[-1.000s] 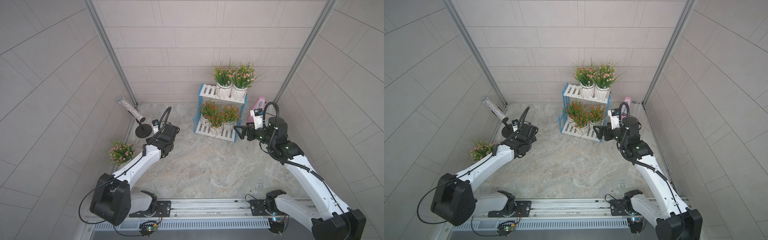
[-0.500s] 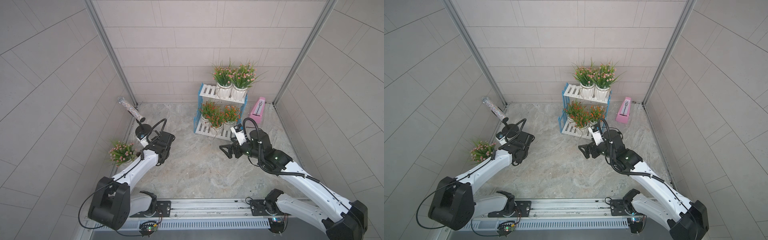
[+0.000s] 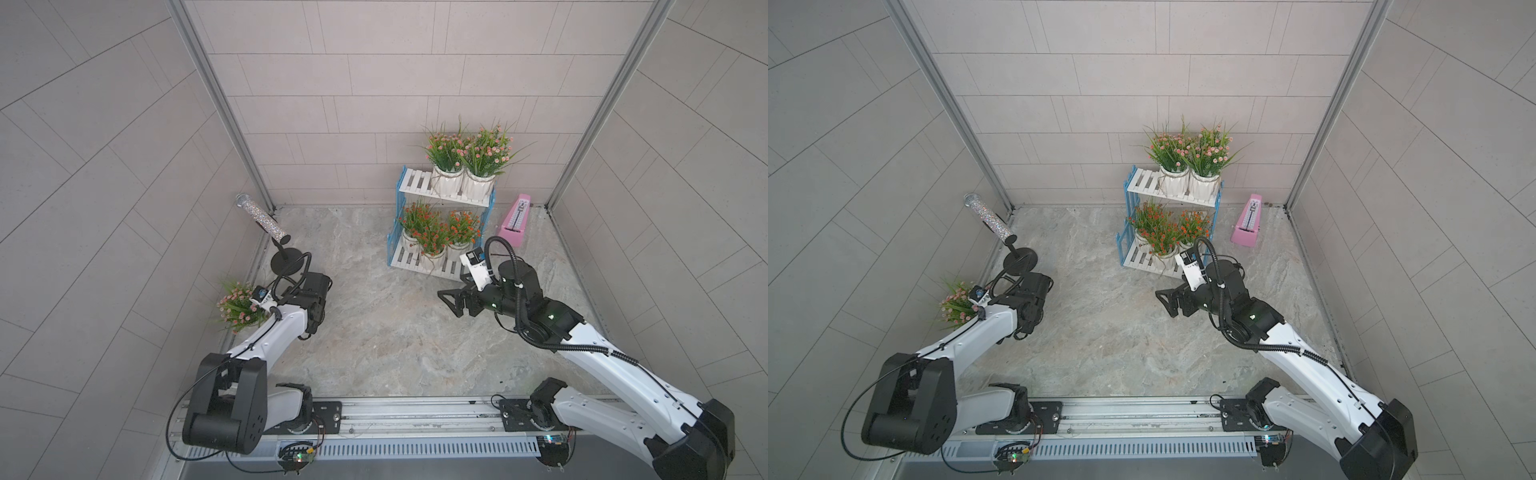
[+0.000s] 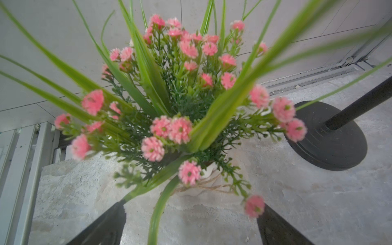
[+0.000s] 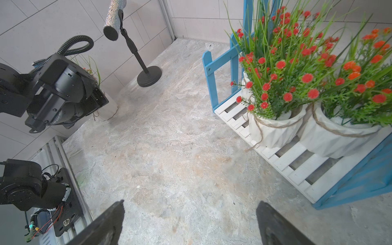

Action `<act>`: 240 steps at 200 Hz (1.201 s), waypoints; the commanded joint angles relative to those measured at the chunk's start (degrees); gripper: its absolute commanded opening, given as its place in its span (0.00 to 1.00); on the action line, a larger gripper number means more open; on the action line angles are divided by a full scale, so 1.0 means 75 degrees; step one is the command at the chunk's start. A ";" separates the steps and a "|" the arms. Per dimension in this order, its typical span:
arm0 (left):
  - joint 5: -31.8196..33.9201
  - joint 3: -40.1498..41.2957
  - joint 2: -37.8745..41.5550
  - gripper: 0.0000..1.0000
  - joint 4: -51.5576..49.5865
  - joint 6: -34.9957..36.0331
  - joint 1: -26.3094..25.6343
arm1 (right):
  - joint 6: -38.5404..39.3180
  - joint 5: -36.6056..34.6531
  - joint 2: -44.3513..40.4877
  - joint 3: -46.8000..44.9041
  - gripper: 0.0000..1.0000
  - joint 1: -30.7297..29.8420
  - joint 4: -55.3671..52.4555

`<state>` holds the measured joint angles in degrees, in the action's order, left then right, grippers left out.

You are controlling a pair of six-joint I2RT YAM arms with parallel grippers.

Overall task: Place the baby's breath potted plants on the rack by color
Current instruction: Pick up the baby's breath potted plant from the center of the board.

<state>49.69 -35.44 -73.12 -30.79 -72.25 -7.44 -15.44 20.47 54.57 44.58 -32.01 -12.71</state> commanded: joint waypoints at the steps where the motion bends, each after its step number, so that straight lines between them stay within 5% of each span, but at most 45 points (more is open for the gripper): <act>1: -0.0093 -0.0139 -0.0233 1.00 0.0235 -0.0258 0.0180 | 0.0093 -0.0071 -0.0094 -0.0119 0.99 -0.0045 0.0236; 240: -0.0722 -0.0889 -0.0695 1.00 -0.0190 0.0152 0.1526 | 0.0178 0.0107 0.0054 -0.0437 0.99 -0.0051 0.0662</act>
<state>43.46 -40.71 -77.49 -30.83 -71.59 2.96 -14.81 20.67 55.02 42.24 -32.10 -9.37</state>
